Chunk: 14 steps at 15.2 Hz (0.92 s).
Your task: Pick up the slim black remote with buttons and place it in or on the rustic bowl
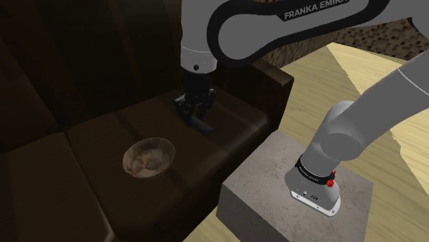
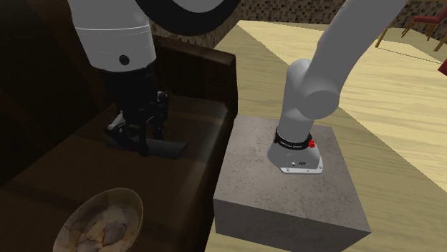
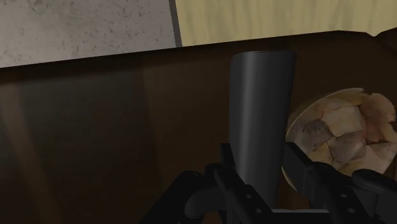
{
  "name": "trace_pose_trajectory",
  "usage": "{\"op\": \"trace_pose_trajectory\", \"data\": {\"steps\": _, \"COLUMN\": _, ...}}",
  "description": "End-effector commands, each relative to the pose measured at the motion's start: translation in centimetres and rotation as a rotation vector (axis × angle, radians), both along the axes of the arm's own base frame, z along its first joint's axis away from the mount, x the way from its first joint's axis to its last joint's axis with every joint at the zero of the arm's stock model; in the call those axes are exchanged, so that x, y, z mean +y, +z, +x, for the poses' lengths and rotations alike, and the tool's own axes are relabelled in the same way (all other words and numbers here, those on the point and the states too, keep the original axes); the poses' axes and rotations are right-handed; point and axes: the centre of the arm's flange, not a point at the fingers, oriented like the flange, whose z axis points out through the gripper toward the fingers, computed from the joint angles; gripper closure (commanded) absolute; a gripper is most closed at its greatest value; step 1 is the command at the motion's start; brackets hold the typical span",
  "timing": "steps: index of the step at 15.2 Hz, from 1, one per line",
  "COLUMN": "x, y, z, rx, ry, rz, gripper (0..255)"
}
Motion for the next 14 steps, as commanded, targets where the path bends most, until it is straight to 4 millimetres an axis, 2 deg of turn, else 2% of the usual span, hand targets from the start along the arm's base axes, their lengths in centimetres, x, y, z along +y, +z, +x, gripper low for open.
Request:
{"op": "trace_pose_trajectory", "data": {"steps": 1, "x": 2.5, "y": -0.1, "z": 1.0, "rx": 0.0, "ry": -0.002, "rz": 0.002, "gripper": 255}}
{"op": "trace_pose_trajectory", "data": {"steps": 8, "x": 11.1, "y": -0.6, "z": 3.9, "rx": 0.0, "ry": -0.002, "rz": 0.002, "gripper": 255}}
{"op": "trace_pose_trajectory", "data": {"steps": 14, "x": 11.1, "y": -3.7, "z": 3.9, "rx": 0.0, "ry": -0.002, "rz": 0.002, "gripper": 255}}
